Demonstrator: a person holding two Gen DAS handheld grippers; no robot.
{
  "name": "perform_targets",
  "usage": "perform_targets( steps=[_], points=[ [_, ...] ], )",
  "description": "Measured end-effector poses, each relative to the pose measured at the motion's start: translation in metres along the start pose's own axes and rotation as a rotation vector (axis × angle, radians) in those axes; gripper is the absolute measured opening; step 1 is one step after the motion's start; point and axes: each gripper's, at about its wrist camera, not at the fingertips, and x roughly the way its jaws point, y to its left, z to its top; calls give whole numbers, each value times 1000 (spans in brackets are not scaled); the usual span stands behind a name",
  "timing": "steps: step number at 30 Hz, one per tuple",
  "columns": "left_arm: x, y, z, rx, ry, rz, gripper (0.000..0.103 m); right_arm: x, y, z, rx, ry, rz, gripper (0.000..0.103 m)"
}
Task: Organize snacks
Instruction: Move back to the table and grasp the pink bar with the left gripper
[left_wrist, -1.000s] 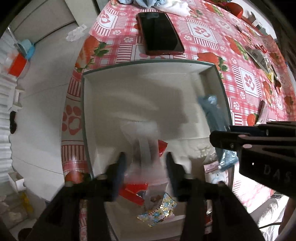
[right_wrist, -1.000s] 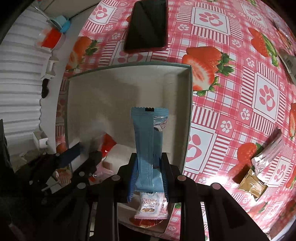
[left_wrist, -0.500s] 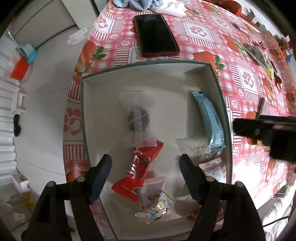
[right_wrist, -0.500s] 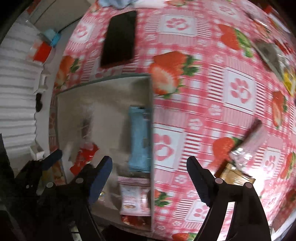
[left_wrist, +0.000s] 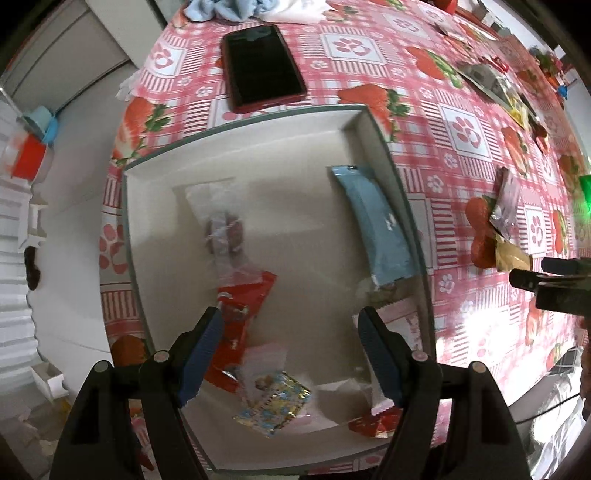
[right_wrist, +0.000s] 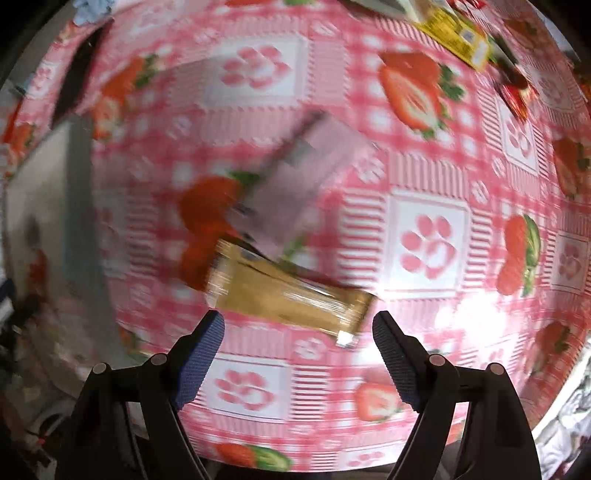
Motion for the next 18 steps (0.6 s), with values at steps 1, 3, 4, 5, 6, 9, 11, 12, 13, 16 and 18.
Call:
perform_targets(
  steps=[1, 3, 4, 5, 6, 9, 11, 12, 13, 16, 18],
  points=[
    [0, -10, -2, 6, 1, 2, 79, 2, -5, -2, -9, -3, -12, 84],
    [-3, -12, -9, 18, 2, 3, 79, 7, -10, -5, -24, -3, -26, 84],
    [-3, -17, -10, 24, 4, 3, 79, 8, -11, -6, -32, -1, -21, 84],
    [-4, -20, -10, 29, 5, 4, 79, 10, -13, -6, -43, 1, -11, 84],
    [-4, -25, -11, 35, 6, 5, 79, 12, -11, -8, -56, 1, -5, 84],
    [-6, -37, -14, 50, 12, 7, 79, 19, 1, -13, -115, -10, -13, 101],
    [-7, -45, -15, 60, 14, 10, 79, 20, 7, -11, -153, -25, -24, 103],
    [-8, -49, -16, 64, 15, 11, 79, 19, 12, -10, -170, -31, -30, 103],
    [-9, -52, -17, 69, 16, 12, 79, 18, 18, -10, -184, -37, -33, 103],
    [-11, -64, -18, 85, 19, 14, 79, 18, 24, -4, -207, -41, -25, 103],
    [-13, -74, -18, 97, 19, 14, 79, 21, 27, 2, -211, -37, -25, 103]
  ],
)
